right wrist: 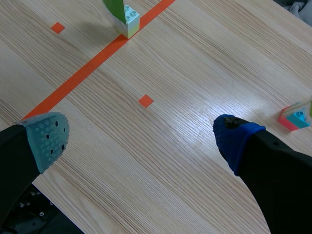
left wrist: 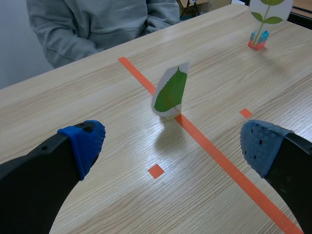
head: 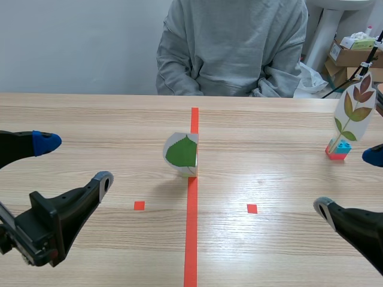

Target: Do the leaf sorting experiment

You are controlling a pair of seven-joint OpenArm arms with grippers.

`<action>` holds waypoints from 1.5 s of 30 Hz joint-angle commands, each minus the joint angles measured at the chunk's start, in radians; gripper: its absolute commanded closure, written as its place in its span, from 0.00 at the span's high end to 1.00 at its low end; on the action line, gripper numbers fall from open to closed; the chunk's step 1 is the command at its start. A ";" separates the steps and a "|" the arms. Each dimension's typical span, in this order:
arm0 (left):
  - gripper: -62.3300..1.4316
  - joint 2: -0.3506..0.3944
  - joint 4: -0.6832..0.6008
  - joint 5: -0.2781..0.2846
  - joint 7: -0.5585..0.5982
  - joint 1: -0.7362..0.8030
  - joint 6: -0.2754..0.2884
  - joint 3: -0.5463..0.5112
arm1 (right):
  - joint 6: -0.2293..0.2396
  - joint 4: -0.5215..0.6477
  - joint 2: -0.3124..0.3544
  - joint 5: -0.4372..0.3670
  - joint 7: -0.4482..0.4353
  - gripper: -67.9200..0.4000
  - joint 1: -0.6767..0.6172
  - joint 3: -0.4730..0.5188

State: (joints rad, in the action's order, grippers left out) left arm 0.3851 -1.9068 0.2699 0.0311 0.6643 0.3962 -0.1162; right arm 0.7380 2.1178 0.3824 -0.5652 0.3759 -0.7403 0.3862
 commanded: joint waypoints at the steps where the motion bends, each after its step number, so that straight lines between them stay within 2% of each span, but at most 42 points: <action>1: 0.95 -0.002 -0.018 0.014 0.013 -0.003 0.003 -0.003 | 0.008 0.004 0.006 -0.004 -0.016 0.90 0.011 0.005; 27: 0.95 -0.002 -0.018 0.013 0.012 -0.003 0.002 -0.003 | 0.008 0.004 0.006 -0.004 -0.016 0.90 0.011 0.005; 31: 0.95 -0.003 -0.018 0.013 -0.031 -0.017 0.002 -0.003 | 0.008 0.004 0.006 -0.004 -0.016 0.90 0.011 0.005; 35: 0.95 -0.002 -0.018 0.004 -0.111 -0.071 0.007 -0.002 | 0.008 0.004 0.006 -0.004 -0.015 0.90 0.011 0.005; 39: 0.95 0.011 -0.002 -0.027 -0.143 -0.151 0.052 0.014 | 0.008 0.004 0.006 -0.004 -0.015 0.90 0.011 0.005; 43: 0.95 0.070 0.082 -0.032 -0.145 -0.276 0.076 0.100 | 0.008 0.004 0.006 -0.004 -0.015 0.90 0.011 0.005; 45: 0.95 0.100 0.151 -0.057 -0.143 -0.358 0.085 0.165 | 0.008 0.004 0.006 -0.003 -0.015 0.90 0.011 0.005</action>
State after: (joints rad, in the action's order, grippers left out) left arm 0.4728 -1.7760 0.2150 -0.1226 0.3325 0.4755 0.0353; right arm 0.7380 2.1178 0.3824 -0.5652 0.3759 -0.7403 0.3862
